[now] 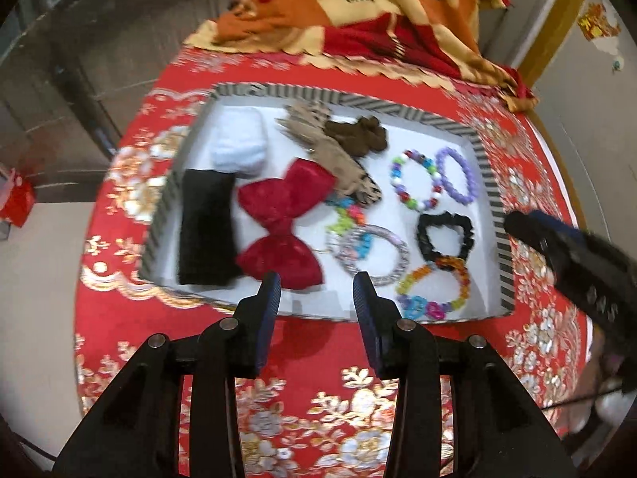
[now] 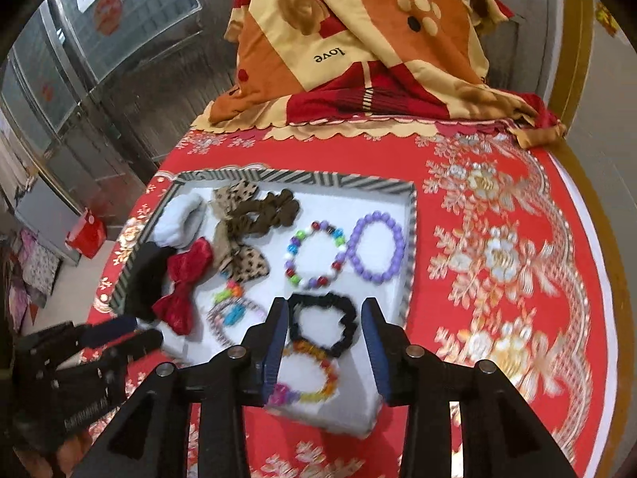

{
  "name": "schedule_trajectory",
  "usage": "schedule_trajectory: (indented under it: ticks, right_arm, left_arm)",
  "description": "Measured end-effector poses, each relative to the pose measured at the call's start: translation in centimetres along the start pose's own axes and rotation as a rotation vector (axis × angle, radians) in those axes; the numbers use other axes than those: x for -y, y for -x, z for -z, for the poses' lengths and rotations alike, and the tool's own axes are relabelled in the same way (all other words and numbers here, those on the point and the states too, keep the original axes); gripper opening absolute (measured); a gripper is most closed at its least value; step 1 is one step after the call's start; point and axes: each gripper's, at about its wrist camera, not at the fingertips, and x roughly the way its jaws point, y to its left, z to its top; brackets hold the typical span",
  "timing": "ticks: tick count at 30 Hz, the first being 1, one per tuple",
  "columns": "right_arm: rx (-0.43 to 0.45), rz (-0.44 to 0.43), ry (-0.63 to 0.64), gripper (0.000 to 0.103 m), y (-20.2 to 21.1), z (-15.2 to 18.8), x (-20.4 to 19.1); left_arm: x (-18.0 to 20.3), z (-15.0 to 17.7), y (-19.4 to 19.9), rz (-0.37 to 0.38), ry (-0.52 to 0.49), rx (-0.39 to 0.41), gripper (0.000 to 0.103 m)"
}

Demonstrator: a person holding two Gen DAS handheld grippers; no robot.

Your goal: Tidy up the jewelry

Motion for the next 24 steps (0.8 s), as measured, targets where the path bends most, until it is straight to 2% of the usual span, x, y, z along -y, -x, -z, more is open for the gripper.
schedule_trajectory:
  ticks: [11,24]
  right_arm:
    - [0.015,-0.028,-0.012,0.037,1.3,2.4,-2.9]
    - [0.036,-0.022,-0.022,0.038,2.3,2.6,-4.0]
  left_arm:
    - [-1.2,0.7,2.4,-0.036,0.017,0.060,0.037]
    - [-1.5,0.8,3.5,-0.042,0.018,0.079,0.037]
